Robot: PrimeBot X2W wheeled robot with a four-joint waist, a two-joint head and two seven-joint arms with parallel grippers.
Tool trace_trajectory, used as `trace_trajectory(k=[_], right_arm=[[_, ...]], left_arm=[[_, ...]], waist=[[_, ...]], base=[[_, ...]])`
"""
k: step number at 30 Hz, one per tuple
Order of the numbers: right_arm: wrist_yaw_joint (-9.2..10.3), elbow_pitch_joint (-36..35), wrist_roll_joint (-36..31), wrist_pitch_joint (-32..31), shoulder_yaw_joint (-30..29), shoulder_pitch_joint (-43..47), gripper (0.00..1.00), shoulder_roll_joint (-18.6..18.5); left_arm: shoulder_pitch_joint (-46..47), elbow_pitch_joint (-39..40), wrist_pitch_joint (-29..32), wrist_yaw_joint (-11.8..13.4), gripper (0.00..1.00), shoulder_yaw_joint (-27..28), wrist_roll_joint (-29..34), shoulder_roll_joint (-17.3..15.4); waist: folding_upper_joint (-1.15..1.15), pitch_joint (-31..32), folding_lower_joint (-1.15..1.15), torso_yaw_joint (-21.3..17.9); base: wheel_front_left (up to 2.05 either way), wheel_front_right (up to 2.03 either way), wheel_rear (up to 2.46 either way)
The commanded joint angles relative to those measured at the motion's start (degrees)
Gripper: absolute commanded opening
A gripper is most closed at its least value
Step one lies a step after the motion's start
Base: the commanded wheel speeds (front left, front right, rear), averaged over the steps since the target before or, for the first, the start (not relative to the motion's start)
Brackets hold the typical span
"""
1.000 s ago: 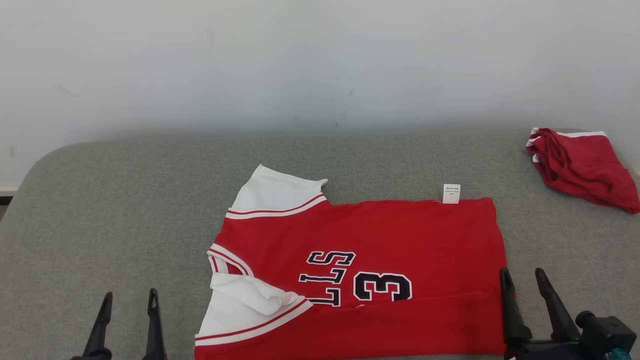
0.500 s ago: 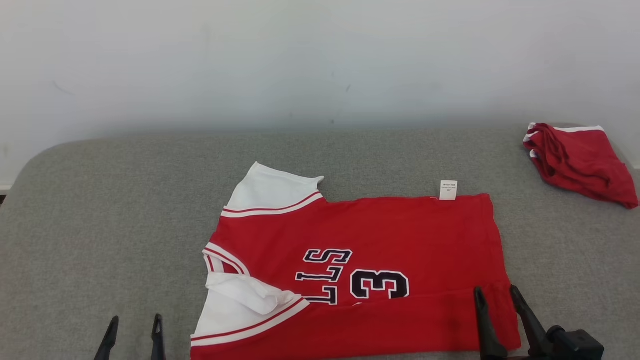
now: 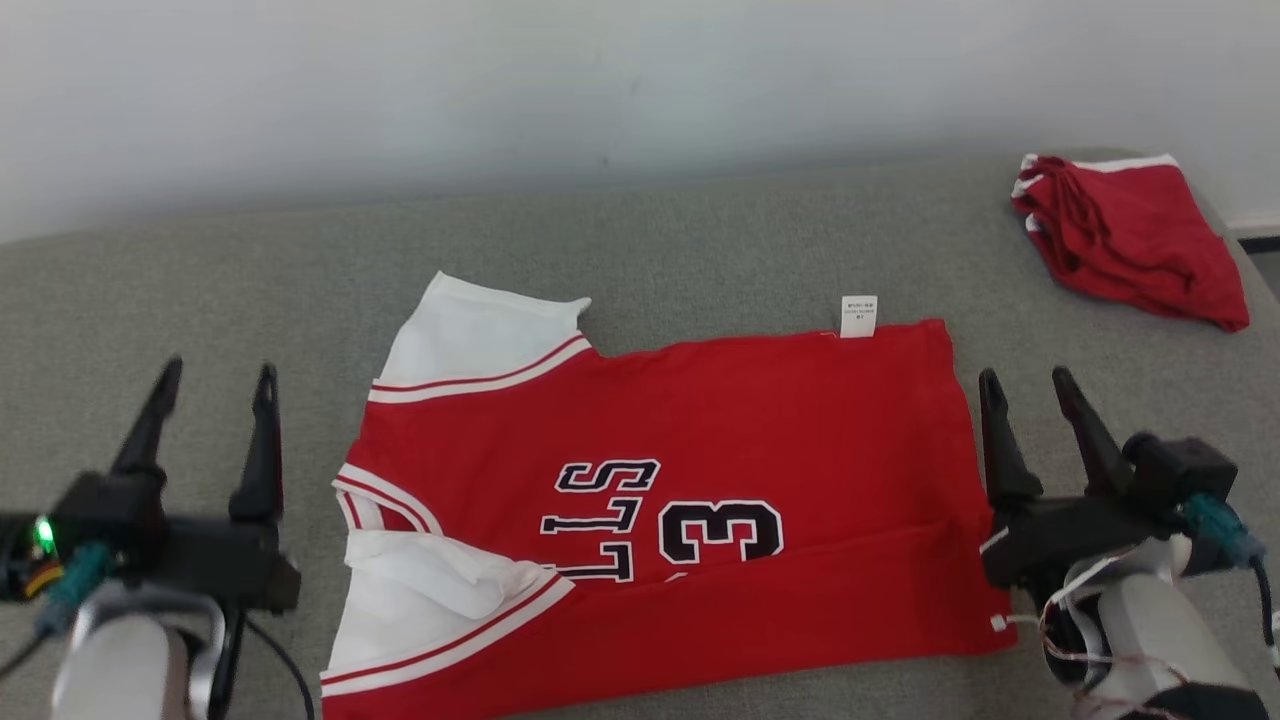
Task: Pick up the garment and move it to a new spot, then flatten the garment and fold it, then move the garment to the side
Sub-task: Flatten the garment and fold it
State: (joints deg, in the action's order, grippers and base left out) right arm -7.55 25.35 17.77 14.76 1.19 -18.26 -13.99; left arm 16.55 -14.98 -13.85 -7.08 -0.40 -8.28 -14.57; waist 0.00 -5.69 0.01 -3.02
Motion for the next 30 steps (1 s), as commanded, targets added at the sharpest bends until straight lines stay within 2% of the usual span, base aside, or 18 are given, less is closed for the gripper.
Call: trace_trajectory(k=[1, 7, 14, 16, 22, 30], right_arm=[[0.16, 1.60, 0.96, -0.21, 1.02, -3.85, 1.00, -0.35], [0.16, 10.20, 2.58, -2.44, 4.37, -15.98, 1.00, -0.57], [0.16, 18.28, 3.70, -3.49, 8.77, -26.55, 1.00, -0.56], [0.16, 19.26, 3.89, -3.74, 9.53, -27.62, 1.00, -0.53], [0.16, 24.31, 5.94, -5.03, 14.61, -34.12, 1.00, 0.22], [0.16, 26.89, 8.78, -5.30, 19.44, -36.86, 1.00, 1.45]], left_arm=[[4.65, -1.40, 1.14, -0.21, 1.00, -0.68, -1.84, -1.21], [18.53, -7.10, 7.15, -0.33, 1.00, -6.53, -7.01, -6.87], [29.31, -13.20, 13.64, -0.32, 1.00, -14.46, -14.62, -12.35], [30.45, -14.01, 14.20, -0.32, 1.00, -15.28, -15.26, -12.71], [37.11, -20.88, 18.11, -0.32, 1.00, -22.28, -19.06, -15.00], [41.32, -27.61, 19.70, -0.33, 1.00, -26.63, -22.02, -15.96]], waist=[[0.00, -5.62, -0.01, -3.21], [0.00, -11.99, -0.01, -6.34], [0.00, -16.87, -0.01, -8.66], [0.00, -17.41, -0.01, -8.96], [0.00, -20.10, -0.01, -10.97], [0.00, -20.84, -0.01, -12.49]], base=[[0.00, 0.00, 0.00], [0.00, 0.00, 0.00], [0.00, 0.00, 0.00], [0.00, 0.00, 0.00], [0.00, 0.00, 0.00], [0.00, 0.00, 0.00]])
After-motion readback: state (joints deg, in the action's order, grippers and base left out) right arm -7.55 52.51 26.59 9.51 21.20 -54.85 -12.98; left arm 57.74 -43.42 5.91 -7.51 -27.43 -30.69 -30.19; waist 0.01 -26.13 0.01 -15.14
